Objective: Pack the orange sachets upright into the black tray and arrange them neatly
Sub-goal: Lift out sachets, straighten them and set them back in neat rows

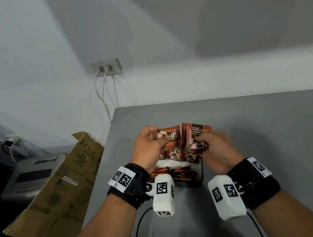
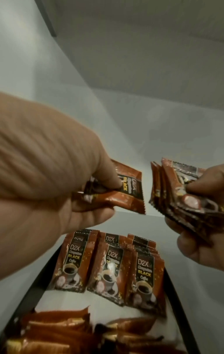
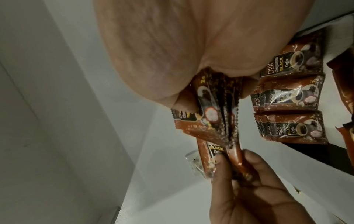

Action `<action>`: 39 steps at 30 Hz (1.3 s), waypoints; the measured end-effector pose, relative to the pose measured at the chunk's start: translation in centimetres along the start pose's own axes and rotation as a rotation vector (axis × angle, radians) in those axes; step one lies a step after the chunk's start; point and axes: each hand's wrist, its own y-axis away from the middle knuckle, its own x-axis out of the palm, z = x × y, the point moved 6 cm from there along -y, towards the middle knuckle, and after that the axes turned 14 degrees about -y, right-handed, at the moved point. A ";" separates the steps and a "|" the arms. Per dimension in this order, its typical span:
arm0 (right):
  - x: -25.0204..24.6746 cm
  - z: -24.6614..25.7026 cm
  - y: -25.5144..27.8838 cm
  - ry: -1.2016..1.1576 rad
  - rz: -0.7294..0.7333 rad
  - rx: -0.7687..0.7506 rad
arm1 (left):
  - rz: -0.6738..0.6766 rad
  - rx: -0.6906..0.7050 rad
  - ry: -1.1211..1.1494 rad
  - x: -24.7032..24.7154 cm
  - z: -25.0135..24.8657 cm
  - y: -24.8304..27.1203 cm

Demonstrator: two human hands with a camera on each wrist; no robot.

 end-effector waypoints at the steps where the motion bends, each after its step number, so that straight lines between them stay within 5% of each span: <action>1: 0.1 -0.1 0.0 0.024 0.012 -0.011 | 0.005 -0.026 0.031 0.1 0.3 -0.1; 7: 0.9 -0.3 0.0 0.147 0.069 -0.063 | 0.198 -0.212 0.371 2.4 0.4 0.8; 11: 2.1 1.0 0.6 0.702 0.124 -0.271 | 0.384 -0.224 0.454 3.7 -0.6 1.7; 15: 3.3 1.3 0.8 1.239 0.149 -0.442 | 0.428 -0.200 0.393 4.2 -0.7 2.0; 28: 6.0 0.9 1.2 1.447 0.563 -0.389 | 0.519 -0.203 0.441 4.8 -0.3 2.7; 36: 6.3 0.9 0.5 1.478 0.554 -0.398 | 0.429 -0.172 0.386 4.2 -0.3 1.9; 39: 6.3 3.8 0.0 1.156 0.386 -0.391 | 0.274 -0.118 0.310 2.6 -0.7 0.7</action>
